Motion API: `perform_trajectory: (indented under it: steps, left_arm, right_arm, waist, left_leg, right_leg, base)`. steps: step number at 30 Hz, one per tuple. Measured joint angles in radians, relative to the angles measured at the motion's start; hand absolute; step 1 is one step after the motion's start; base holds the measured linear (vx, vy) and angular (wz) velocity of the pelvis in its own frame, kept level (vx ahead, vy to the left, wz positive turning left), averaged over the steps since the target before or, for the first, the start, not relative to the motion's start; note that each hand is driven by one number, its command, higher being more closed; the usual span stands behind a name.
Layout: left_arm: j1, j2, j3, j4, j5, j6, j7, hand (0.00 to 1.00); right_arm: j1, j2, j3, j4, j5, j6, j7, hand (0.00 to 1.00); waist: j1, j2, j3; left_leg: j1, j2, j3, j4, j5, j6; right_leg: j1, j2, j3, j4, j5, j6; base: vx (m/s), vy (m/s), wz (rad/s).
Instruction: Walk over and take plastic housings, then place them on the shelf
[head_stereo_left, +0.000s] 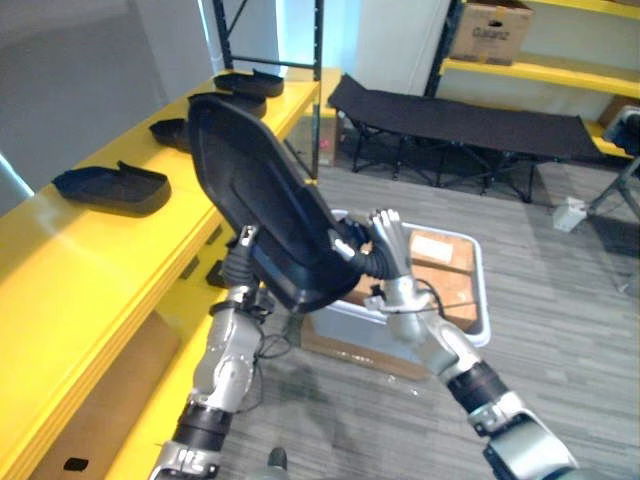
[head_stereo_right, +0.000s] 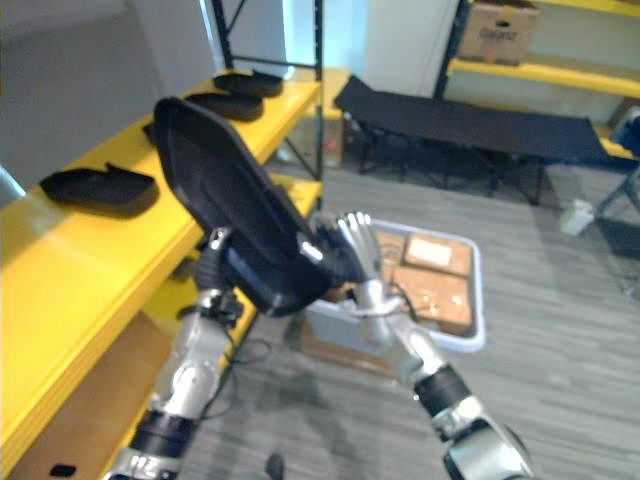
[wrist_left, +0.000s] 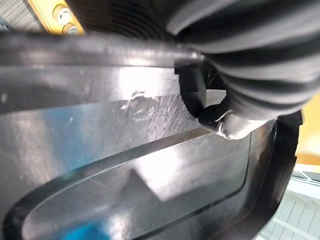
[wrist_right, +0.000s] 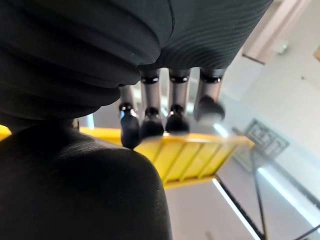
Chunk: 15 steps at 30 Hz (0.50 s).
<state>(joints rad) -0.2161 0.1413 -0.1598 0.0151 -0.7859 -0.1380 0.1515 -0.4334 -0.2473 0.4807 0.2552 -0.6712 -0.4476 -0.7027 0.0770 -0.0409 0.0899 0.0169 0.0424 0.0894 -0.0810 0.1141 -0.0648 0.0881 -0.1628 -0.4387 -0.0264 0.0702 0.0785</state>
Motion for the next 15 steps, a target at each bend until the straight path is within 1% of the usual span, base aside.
perform_trajectory:
  steps: [1, 2, 3, 4, 7, 9, 10, 11, 12, 13, 14, 15]
  left_arm:
    - [0.0, -0.001, 0.001, -0.008, 0.007, -0.008, 0.0, 1.0]
    - [0.0, -0.002, 0.001, -0.017, 0.044, -0.029, 0.005, 1.0]
    - [0.0, -0.003, 0.001, -0.024, 0.061, -0.032, 0.011, 1.0]
    - [0.0, -0.003, 0.001, -0.041, 0.107, -0.035, 0.031, 1.0]
    - [0.0, -0.004, 0.0, -0.066, 0.188, -0.036, 0.07, 1.0]
    - [0.0, -0.012, 0.001, -0.088, 0.295, -0.036, 0.125, 1.0]
    - [-0.001, -0.017, 0.0, -0.093, 0.326, -0.039, 0.143, 1.0]
    - [-0.001, -0.032, 0.001, -0.094, 0.378, -0.051, 0.169, 1.0]
    - [-0.001, -0.038, 0.0, -0.094, 0.403, -0.058, 0.184, 1.0]
    - [-0.001, -0.047, 0.001, -0.094, 0.446, -0.075, 0.211, 1.0]
    - [-0.002, -0.054, 0.0, -0.096, 0.5, -0.088, 0.246, 1.0]
    - [-0.002, -0.059, 0.001, -0.096, 0.529, -0.097, 0.266, 1.0]
  right_arm:
    - [0.0, 0.005, 0.01, 0.0, 0.005, -0.01, 0.0, 0.0]
    - [0.004, 0.008, 0.013, 0.0, 0.026, -0.014, 0.0, 0.0]
    - [0.006, 0.008, 0.015, 0.0, 0.032, -0.014, 0.0, 0.0]
    - [0.014, 0.008, 0.015, 0.0, 0.041, -0.014, 0.0, 0.0]
    - [0.026, 0.009, 0.019, 0.006, 0.07, -0.012, 0.001, 0.0]
    - [0.026, 0.014, 0.022, 0.028, 0.095, -0.008, 0.003, 0.0]
    - [0.026, 0.017, 0.023, 0.037, 0.112, -0.007, 0.006, 0.0]
    - [0.027, 0.019, 0.026, 0.052, 0.133, -0.005, 0.011, 0.0]
    - [0.027, 0.02, 0.028, 0.056, 0.149, -0.005, 0.016, 0.0]
    - [0.027, 0.024, 0.029, 0.064, 0.175, -0.005, 0.033, 0.0]
    - [0.027, 0.027, 0.03, 0.069, 0.223, -0.005, 0.062, 0.0]
    - [0.027, 0.028, 0.03, 0.069, 0.248, -0.005, 0.076, 0.0]
  waist:
    - [-0.006, 0.0, 0.0]
    - [-0.008, 0.001, -0.001]
    - [-0.009, 0.001, -0.001]
    - [-0.009, 0.001, -0.001]
    - [-0.01, 0.001, -0.001]
    - [-0.009, 0.001, -0.001]
    - [-0.009, 0.001, -0.001]
    - [-0.008, 0.001, -0.001]
    - [-0.008, 0.001, -0.001]
    - [-0.008, 0.001, -0.001]
    - [-0.009, 0.002, -0.001]
    - [-0.009, 0.002, -0.001]
  left_leg:
    - [0.0, 0.0, 0.0, 0.0, 0.0, 0.0]
    - [0.0, -0.001, 0.0, 0.0, 0.0, 0.0]
    - [0.0, -0.002, 0.0, 0.0, 0.0, 0.0]
    - [0.0, -0.004, 0.0, 0.0, 0.0, 0.0]
    - [0.0, -0.007, 0.0, 0.0, 0.0, 0.0]
    - [0.0, -0.008, 0.0, 0.0, 0.001, 0.001]
    - [0.0, -0.008, 0.0, 0.0, 0.001, 0.002]
    - [0.0, -0.009, 0.0, 0.0, 0.002, 0.003]
    - [0.0, -0.009, 0.0, 0.0, 0.002, 0.003]
    - [0.0, -0.009, -0.001, 0.0, 0.003, 0.004]
    - [0.0, -0.009, -0.001, 0.0, 0.003, 0.004]
    - [0.0, -0.009, -0.001, 0.0, 0.003, 0.005]
  right_leg:
    - [0.0, -0.002, 0.0, 0.0, 0.0, 0.0]
    - [-0.001, -0.005, 0.0, 0.002, -0.001, 0.001]
    - [-0.001, -0.006, 0.0, 0.002, -0.001, 0.001]
    - [-0.002, -0.008, 0.0, 0.004, -0.001, 0.001]
    - [-0.006, -0.012, 0.0, 0.007, -0.001, 0.002]
    - [-0.008, -0.014, 0.0, 0.01, -0.001, 0.002]
    - [-0.008, -0.014, 0.0, 0.01, -0.001, 0.002]
    - [-0.008, -0.015, 0.0, 0.011, -0.001, 0.002]
    - [-0.008, -0.015, 0.0, 0.011, -0.001, 0.002]
    - [-0.008, -0.015, -0.001, 0.011, -0.001, 0.002]
    - [-0.008, -0.015, 0.0, 0.012, -0.001, 0.002]
    - [-0.008, -0.015, 0.0, 0.012, -0.001, 0.002]
  base:
    - [0.0, 0.0, 0.0]
    - [0.0, 0.0, 0.0]
    - [0.0, 0.0, 0.0]
    - [0.0, 0.0, 0.0]
    - [0.0, 0.0, 0.0]
    - [0.0, 0.0, 0.0]
    - [0.0, 0.0, 0.0]
    - [0.0, 0.0, 0.0]
    - [0.0, 0.0, 0.0]
    - [0.0, 0.0, 0.0]
    - [0.0, 0.0, 0.0]
    - [0.0, 0.0, 0.0]
